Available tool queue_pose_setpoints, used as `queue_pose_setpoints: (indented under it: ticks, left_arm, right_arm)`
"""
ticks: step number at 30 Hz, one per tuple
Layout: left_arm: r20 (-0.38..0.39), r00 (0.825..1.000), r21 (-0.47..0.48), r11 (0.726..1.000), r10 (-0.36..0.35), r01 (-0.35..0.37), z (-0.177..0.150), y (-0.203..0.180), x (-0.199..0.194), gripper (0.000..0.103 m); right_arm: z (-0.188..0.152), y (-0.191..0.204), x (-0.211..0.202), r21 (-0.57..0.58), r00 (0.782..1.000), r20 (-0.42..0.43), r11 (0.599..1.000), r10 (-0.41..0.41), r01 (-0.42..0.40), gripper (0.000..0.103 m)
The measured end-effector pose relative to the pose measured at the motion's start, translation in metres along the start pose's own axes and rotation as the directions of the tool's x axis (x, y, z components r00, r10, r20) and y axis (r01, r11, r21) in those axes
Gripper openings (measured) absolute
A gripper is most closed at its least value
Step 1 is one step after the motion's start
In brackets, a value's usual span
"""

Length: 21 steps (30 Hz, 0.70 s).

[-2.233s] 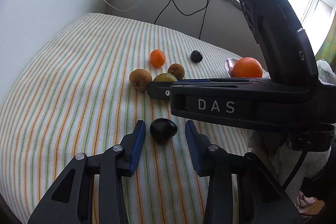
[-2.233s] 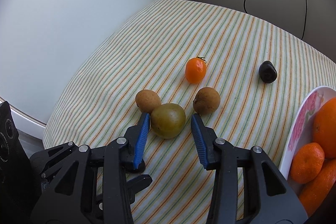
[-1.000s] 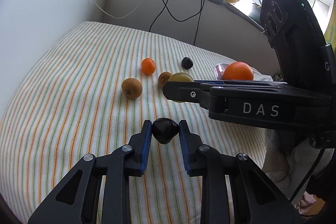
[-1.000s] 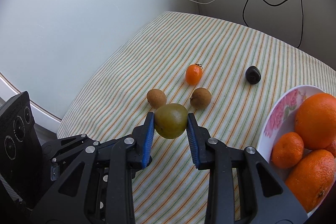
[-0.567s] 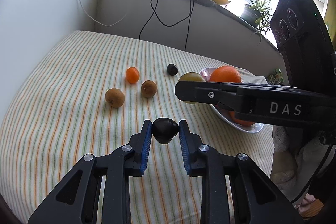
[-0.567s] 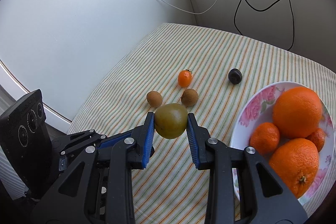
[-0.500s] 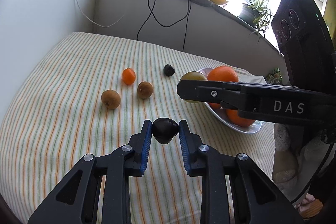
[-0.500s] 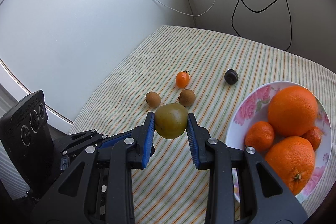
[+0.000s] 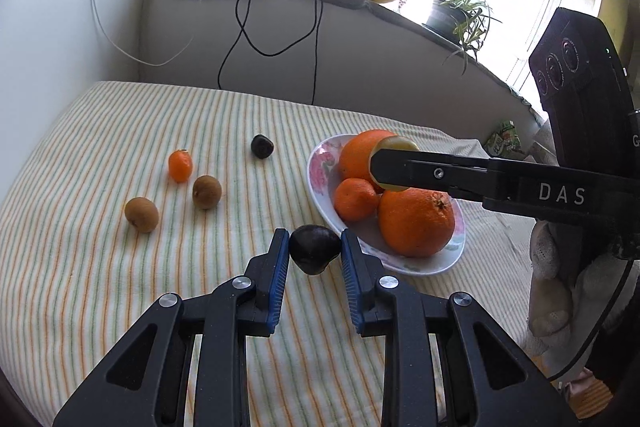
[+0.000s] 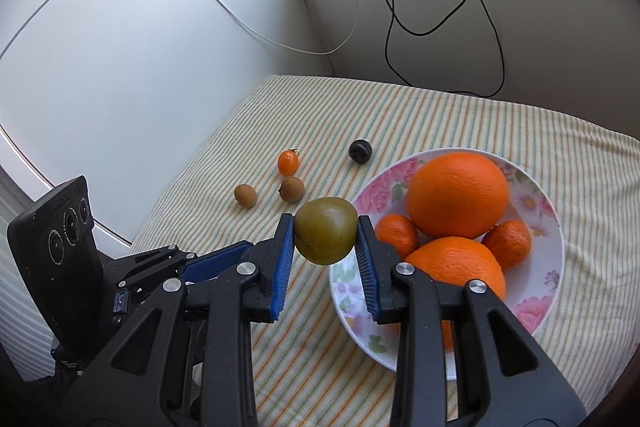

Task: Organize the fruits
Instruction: 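Carry the green fruit in the right gripper to the plate while the left carries the plum there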

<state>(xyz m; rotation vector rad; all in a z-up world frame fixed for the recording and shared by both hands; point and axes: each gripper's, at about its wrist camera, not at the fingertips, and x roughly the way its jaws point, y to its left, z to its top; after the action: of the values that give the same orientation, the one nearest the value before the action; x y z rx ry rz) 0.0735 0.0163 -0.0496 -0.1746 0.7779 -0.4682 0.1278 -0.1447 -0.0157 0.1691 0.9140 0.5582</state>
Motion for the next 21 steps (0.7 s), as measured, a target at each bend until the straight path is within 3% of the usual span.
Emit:
queue_pose_setpoints:
  ticks: [21]
  left_arm:
    - [-0.043, 0.999, 0.049, 0.998, -0.024, 0.026, 0.009, -0.041, 0.037, 0.024]
  right_arm:
    - [-0.01, -0.089, -0.042, 0.098, 0.989, 0.036, 0.985, -0.144, 0.14, 0.032]
